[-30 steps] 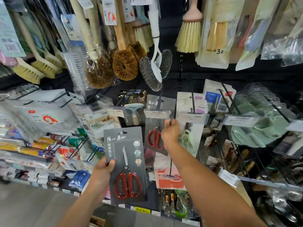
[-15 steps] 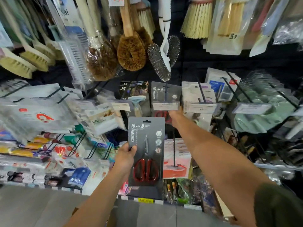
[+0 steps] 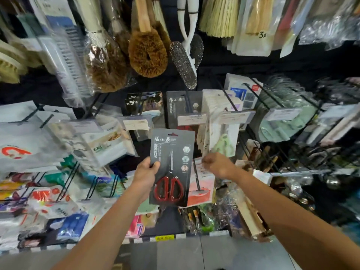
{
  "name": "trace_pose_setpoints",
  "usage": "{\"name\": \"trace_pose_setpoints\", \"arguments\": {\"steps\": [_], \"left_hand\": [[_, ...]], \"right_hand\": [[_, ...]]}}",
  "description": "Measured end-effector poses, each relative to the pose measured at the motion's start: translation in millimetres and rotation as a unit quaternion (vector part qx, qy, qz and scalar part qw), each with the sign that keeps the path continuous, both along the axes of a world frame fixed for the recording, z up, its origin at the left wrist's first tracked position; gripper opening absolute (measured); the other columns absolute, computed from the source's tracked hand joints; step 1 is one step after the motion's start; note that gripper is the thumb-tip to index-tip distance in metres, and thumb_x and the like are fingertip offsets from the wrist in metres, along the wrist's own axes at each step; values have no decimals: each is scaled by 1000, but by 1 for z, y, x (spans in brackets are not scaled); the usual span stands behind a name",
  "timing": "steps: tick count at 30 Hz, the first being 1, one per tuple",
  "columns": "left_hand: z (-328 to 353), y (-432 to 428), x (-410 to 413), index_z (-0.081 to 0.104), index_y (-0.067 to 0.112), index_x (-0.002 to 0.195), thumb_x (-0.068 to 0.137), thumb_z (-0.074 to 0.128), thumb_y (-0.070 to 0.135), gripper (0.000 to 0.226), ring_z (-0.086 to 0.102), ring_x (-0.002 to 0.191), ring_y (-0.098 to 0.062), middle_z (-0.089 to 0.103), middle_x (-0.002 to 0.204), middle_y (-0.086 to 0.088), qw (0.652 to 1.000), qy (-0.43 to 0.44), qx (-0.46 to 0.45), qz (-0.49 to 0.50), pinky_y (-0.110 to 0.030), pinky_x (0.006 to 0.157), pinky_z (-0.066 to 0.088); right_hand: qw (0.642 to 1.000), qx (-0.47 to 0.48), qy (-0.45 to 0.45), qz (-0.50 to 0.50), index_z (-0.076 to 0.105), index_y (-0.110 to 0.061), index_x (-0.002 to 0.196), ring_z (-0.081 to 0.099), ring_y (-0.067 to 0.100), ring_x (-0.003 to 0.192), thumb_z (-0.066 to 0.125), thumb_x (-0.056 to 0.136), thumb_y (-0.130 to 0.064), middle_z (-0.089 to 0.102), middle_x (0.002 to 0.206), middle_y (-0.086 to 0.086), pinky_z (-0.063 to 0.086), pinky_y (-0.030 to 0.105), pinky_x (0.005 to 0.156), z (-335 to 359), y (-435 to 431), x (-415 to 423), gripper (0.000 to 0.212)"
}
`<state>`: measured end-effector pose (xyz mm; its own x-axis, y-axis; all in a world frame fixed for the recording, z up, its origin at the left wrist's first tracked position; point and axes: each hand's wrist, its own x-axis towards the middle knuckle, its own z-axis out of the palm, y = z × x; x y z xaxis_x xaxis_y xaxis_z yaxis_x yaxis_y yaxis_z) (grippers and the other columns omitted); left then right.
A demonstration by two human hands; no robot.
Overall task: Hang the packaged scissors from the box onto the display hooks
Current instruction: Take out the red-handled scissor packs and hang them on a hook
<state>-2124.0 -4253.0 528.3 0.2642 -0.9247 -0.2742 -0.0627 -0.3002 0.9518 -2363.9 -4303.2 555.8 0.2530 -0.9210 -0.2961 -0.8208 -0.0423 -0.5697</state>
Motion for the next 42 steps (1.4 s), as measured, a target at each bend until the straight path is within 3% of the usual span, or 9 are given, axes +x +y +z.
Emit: {"name": "trace_pose_setpoints", "arguments": {"steps": [4, 12, 17, 27, 32, 34, 36, 38, 42], "left_hand": [[8, -5, -17, 68, 31, 93, 98, 51, 12, 26, 69, 100, -20, 74, 104, 3, 999, -3, -14, -29, -46, 97, 52], [26, -14, -44, 66, 34, 95, 98, 51, 11, 28, 67, 103, -16, 72, 106, 7, 996, 5, -64, -58, -38, 97, 51], [31, -13, -50, 65, 34, 97, 99, 50, 10, 29, 67, 103, -17, 72, 105, 8, 996, 11, -82, -33, -37, 94, 53], [34, -4, -56, 66, 33, 99, 99, 49, 8, 30, 67, 101, -11, 72, 105, 10, 993, 32, -114, -11, -30, 92, 52], [33, -13, -57, 65, 31, 100, 99, 48, 8, 29, 67, 101, -13, 72, 103, 11, 995, 19, -96, 0, -32, 94, 51], [34, -19, -60, 66, 33, 95, 98, 50, 9, 30, 67, 98, -15, 72, 99, 10, 995, 3, -97, 2, -39, 96, 52], [35, -25, -64, 66, 34, 91, 97, 51, 11, 29, 67, 96, -17, 73, 98, 9, 995, -14, -97, 4, -43, 97, 52], [36, -29, -68, 65, 33, 89, 97, 50, 11, 28, 67, 100, -21, 73, 101, 4, 995, -18, -96, 11, -42, 96, 51], [31, -29, -69, 66, 22, 92, 96, 51, 11, 19, 64, 89, -20, 72, 101, -4, 994, -28, -96, 38, -38, 89, 51]], "right_hand": [[982, 3, 179, 55, 55, -8, 125, 57, 32, 113, 50, 93, -25, 59, 125, 12, 46, 36, 92, -32, 23, -17, 36], [979, 95, 173, 47, 57, -24, 97, 54, 14, 83, 50, 94, -27, 53, 77, -11, 36, 15, 56, -70, 57, -36, 8], [982, 129, 137, -3, 66, -14, 113, 61, 19, 98, 55, 89, -25, 66, 106, 5, 50, 33, 90, -90, 60, -53, 28], [977, 107, 186, 14, 63, -11, 108, 51, 16, 90, 47, 98, -22, 63, 115, 10, 40, 25, 76, -82, 68, -54, 22], [982, 124, 137, -29, 66, -12, 100, 60, 20, 93, 53, 95, -19, 65, 101, 7, 48, 27, 78, -86, 68, -63, 16], [989, 123, 74, -35, 58, -5, 84, 57, 26, 80, 49, 95, -5, 58, 88, 15, 47, 22, 59, -86, 65, -65, 14], [977, 154, -66, -135, 50, 1, 69, 44, 22, 64, 53, 85, 16, 46, 73, 16, 41, 17, 39, -83, 64, -65, 22], [932, 227, -211, -185, 55, 1, 56, 45, 20, 55, 80, 50, 22, 51, 56, 14, 42, 20, 40, -80, 68, -63, 33], [901, 276, -216, -255, 47, -10, 66, 36, 14, 60, 45, 93, 8, 53, 47, 1, 38, 18, 51, -76, 72, -70, 32]]}}
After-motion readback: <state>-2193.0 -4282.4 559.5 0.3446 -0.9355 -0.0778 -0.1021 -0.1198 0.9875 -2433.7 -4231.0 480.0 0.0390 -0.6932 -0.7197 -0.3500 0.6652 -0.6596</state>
